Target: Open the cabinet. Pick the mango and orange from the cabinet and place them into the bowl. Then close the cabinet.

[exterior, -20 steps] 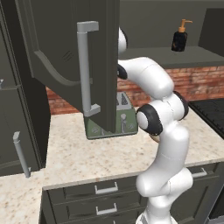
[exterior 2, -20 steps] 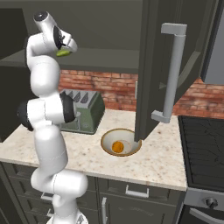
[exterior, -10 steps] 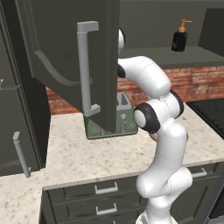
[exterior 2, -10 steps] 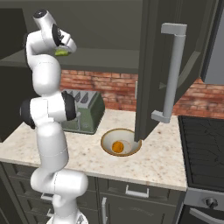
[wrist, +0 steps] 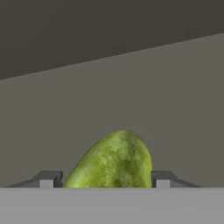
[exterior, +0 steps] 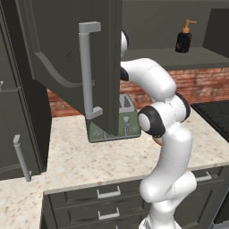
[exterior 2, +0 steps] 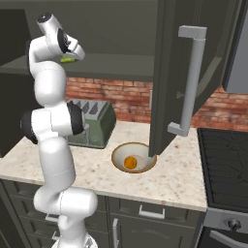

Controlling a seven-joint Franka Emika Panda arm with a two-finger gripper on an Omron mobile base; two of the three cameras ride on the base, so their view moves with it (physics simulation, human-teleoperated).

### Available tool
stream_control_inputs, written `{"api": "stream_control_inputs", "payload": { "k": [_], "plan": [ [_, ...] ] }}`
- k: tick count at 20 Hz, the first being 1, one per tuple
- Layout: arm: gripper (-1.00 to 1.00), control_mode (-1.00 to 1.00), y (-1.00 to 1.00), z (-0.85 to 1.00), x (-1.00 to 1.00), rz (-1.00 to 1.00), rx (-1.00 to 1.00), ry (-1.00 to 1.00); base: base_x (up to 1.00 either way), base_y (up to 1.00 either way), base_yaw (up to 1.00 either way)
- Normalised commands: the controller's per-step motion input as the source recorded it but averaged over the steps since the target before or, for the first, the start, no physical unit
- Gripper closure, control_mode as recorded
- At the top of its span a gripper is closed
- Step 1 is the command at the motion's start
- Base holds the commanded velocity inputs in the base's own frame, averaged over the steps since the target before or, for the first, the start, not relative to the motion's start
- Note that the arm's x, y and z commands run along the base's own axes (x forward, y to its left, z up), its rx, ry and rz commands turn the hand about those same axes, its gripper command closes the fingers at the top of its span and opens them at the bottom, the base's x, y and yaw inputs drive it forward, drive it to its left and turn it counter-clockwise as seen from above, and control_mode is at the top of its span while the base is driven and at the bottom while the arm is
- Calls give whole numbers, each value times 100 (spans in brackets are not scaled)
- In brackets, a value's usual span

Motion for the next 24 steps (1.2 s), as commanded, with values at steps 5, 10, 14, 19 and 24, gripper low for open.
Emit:
{"api": "stream_control_inputs", "payload": {
  "k": [5, 10, 14, 19, 24],
  "plan": [
    [100, -100, 0, -28, -7, -2, 1, -4, 0, 0, 0],
    [100, -100, 0, -26, -15, -2, 0, -7, 0, 0, 0],
    [100, -100, 0, -4, -27, 0, 0, -4, 0, 0, 0],
    [100, -100, -1, 0, -41, 0, 0, -2, 0, 0, 0],
    [100, -100, -4, 0, -46, 0, 0, 0, 0, 0, 0]
  ]
}}
